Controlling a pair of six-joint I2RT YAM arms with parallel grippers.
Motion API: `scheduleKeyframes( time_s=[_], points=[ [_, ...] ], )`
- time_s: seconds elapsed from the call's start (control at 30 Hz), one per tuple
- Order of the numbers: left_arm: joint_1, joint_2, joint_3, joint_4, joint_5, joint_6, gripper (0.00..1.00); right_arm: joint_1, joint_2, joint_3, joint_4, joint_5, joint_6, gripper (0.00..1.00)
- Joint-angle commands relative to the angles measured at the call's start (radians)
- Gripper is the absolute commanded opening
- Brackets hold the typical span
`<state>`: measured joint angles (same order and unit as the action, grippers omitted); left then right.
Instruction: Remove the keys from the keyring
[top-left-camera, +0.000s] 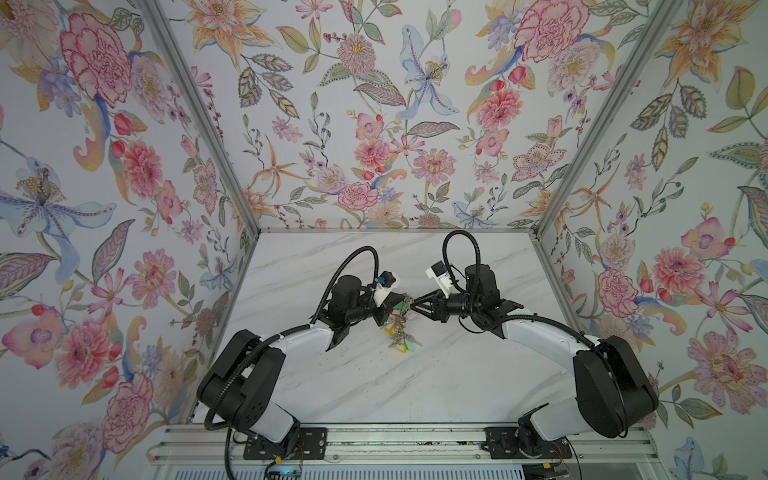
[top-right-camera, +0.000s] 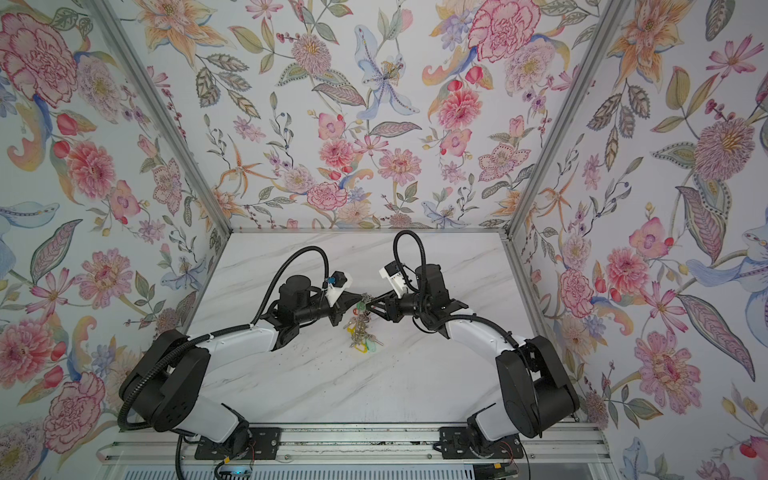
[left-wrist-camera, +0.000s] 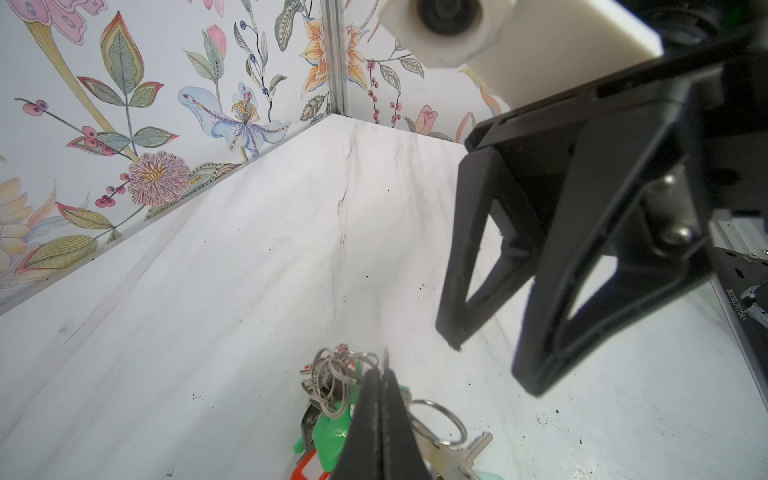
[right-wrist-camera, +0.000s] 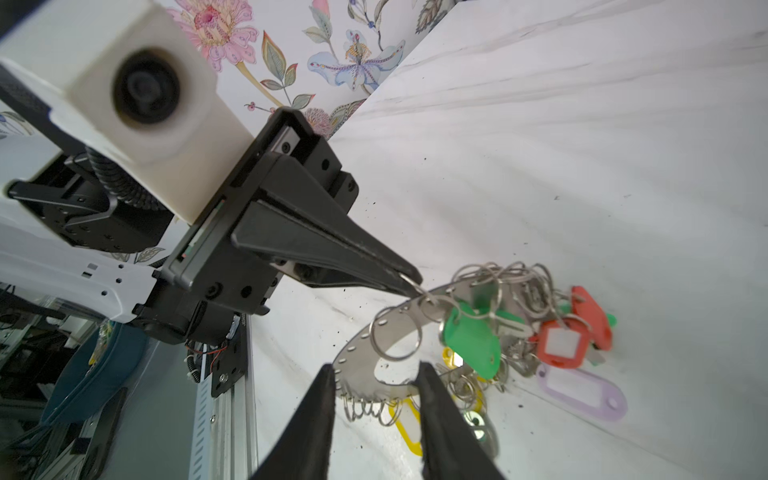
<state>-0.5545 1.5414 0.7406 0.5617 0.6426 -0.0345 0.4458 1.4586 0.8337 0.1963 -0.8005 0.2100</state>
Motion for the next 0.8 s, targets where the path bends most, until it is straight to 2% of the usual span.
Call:
scheduleKeyframes(
  time_s=[0.0,0.1,0.23,0.53,0.77],
  points=[
    [0.008,0.008,0.038,0.048,0.050,-0.010,0.00,-0.026,-0.013,-0.014,-0.028,0.078,-0.035,0.35],
    [0.008,0.012,0.036,0.055,0.072,-0.015,0.00,-0.022,0.051,0.009,-0.049,0.072,-0.058,0.33],
    [0.007,0.013,0.048,0.048,0.094,-0.025,0.00,-0.006,0.106,0.006,0.025,0.069,-0.041,0.29],
    [0.008,0.049,0.055,0.057,0.104,-0.037,0.00,0.043,0.164,0.066,0.049,0.073,-0.055,0.29],
    [0.008,0.054,0.057,0.062,0.109,-0.044,0.00,0.058,0.183,0.085,0.052,0.037,-0.066,0.34]
  ],
)
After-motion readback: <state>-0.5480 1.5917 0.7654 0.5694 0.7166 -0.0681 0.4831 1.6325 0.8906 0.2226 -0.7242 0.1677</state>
